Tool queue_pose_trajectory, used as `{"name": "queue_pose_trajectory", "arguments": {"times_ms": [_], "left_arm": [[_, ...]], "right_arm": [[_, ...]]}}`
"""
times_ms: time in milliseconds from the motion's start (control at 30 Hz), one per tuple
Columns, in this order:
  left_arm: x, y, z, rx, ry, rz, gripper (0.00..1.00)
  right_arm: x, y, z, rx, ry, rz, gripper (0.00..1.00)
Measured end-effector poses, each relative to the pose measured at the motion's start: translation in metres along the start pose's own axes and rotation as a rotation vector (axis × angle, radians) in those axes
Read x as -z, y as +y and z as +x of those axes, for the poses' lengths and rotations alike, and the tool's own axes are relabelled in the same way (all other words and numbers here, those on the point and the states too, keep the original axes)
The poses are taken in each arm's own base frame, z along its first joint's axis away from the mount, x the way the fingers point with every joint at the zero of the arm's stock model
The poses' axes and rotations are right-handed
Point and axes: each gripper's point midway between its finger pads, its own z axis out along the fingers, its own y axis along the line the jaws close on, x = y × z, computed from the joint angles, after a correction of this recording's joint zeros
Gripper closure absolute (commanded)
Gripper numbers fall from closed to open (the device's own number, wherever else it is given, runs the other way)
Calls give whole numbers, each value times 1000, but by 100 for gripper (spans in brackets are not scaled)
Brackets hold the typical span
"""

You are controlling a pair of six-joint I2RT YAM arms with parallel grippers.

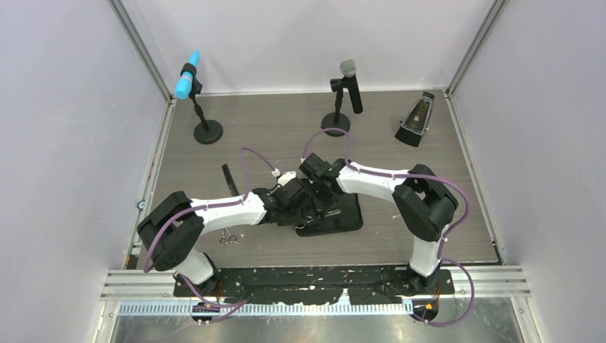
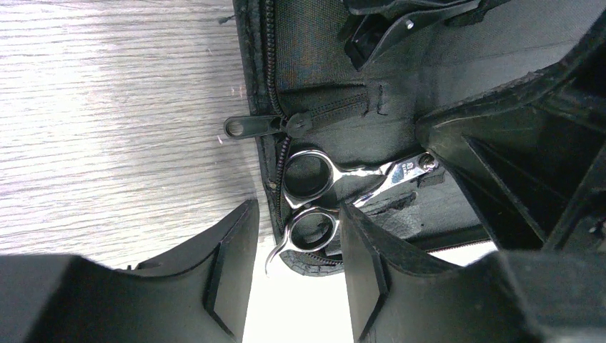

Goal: Sort the hair-cutting tools
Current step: Adjust the hairdressing tool bag at the center of the board.

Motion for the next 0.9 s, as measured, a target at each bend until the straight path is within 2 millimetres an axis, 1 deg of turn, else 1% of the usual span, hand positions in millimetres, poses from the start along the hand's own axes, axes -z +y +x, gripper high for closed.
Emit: {"name": "queue_pose_trajectory", "arguments": {"times_ms": [200, 433, 567, 667, 900], "left_arm": [[1, 1, 0, -1, 1, -2, 53], [1, 1, 1, -2, 1, -3, 53], [3, 7, 5, -12, 18, -25, 53], [5, 12, 7, -16, 25, -42, 53], [7, 13, 8, -18, 28, -48, 54]], "right_arm": [[1, 1, 0, 10, -30, -18, 95], [2, 8, -1, 4, -62, -116, 95], [2, 25, -2, -13, -68, -218, 95], [3, 31, -4, -35, -80, -272, 95], [11, 31, -1, -121, -111, -399, 95]]}}
